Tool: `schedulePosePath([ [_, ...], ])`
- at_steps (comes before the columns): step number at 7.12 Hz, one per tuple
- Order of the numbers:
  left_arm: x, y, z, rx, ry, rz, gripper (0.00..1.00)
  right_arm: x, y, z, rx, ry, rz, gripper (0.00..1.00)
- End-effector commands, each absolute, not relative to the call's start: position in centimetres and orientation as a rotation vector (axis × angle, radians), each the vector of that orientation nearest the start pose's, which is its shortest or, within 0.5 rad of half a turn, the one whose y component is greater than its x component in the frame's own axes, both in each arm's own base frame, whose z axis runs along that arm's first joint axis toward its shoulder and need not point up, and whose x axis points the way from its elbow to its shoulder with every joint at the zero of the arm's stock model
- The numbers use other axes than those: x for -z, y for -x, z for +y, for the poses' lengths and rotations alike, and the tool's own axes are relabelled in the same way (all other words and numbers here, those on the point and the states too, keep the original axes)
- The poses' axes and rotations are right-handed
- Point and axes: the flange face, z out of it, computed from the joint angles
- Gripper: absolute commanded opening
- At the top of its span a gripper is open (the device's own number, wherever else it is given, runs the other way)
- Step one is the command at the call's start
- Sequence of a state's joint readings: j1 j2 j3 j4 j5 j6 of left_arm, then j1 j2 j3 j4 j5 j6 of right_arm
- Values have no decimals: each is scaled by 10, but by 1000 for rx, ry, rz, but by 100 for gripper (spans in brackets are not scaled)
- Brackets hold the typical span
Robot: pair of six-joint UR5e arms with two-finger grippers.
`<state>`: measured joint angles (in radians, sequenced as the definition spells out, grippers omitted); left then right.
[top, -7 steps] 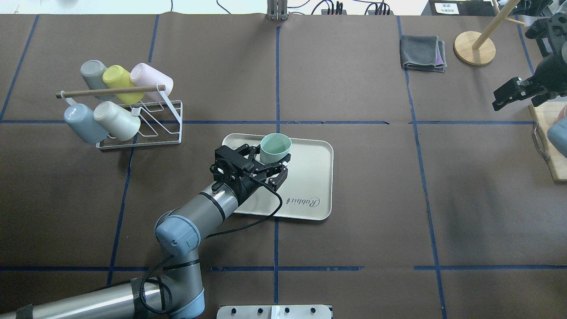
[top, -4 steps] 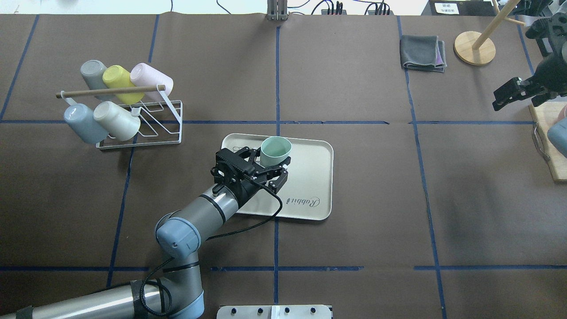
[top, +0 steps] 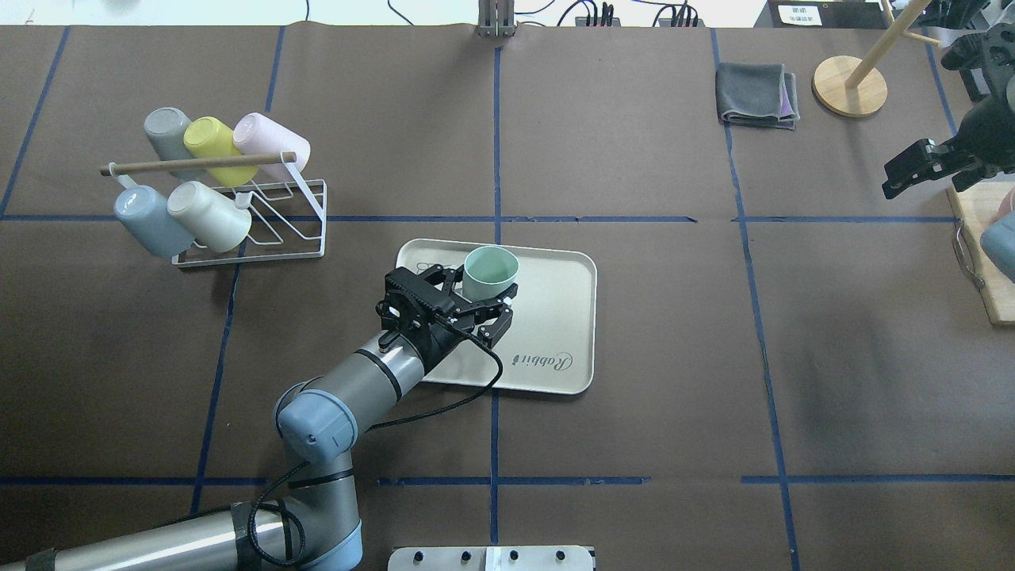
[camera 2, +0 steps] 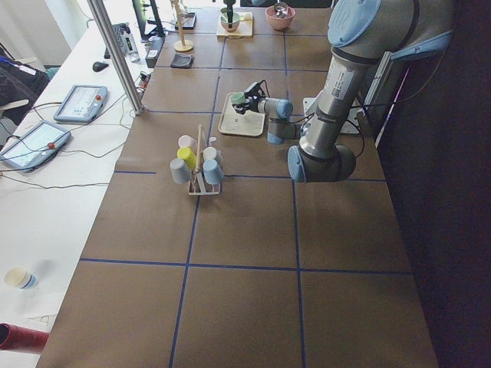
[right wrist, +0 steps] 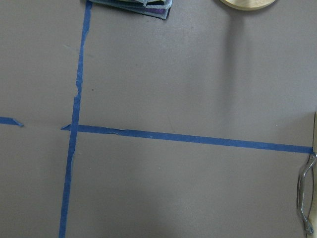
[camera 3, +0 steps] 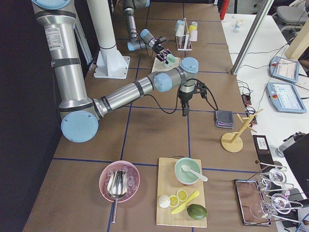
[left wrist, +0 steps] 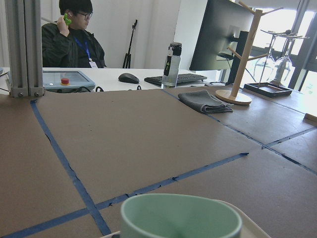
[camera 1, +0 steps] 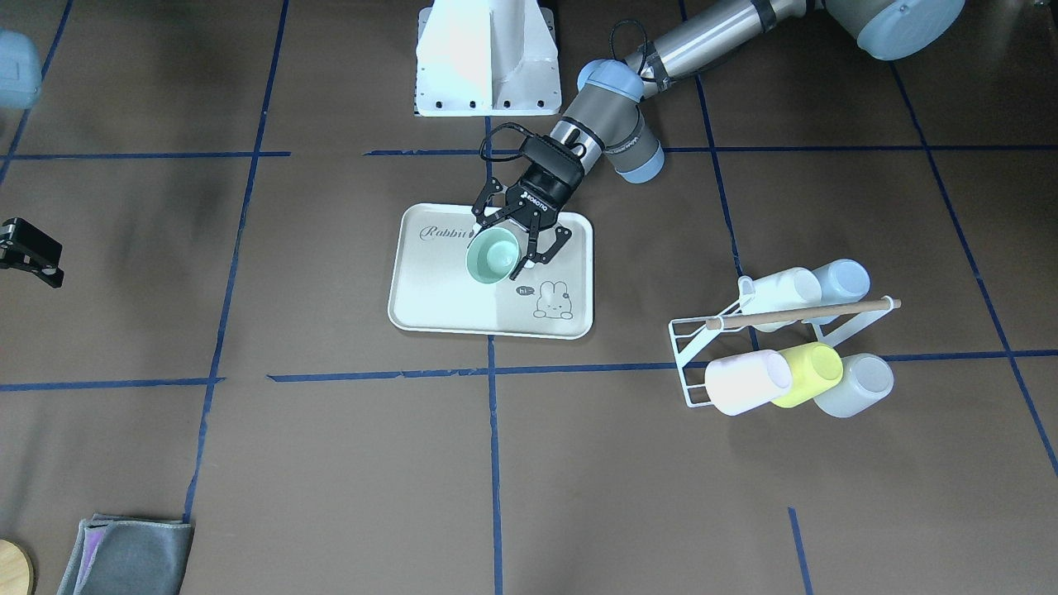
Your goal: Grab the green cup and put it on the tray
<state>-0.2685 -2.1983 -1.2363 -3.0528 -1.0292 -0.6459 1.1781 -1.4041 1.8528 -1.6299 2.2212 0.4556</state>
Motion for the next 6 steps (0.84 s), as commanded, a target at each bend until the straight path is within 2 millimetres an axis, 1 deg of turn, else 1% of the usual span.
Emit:
schedulePosePath([
  [1, -277, -615, -361, -18, -1288, 1178, 87, -449, 142, -533, 67, -76, -738, 100],
  [3, -276, -614, -360, -26, -1296, 1175, 93, -449, 142, -533, 65, -74, -738, 100],
  [4, -276, -615, -360, -25, -1296, 1173, 99, -449, 142, -533, 67, -76, -738, 100],
  [6, -271, -613, -361, -29, -1302, 1177, 99, -448, 142, -533, 67, -76, -738, 100],
])
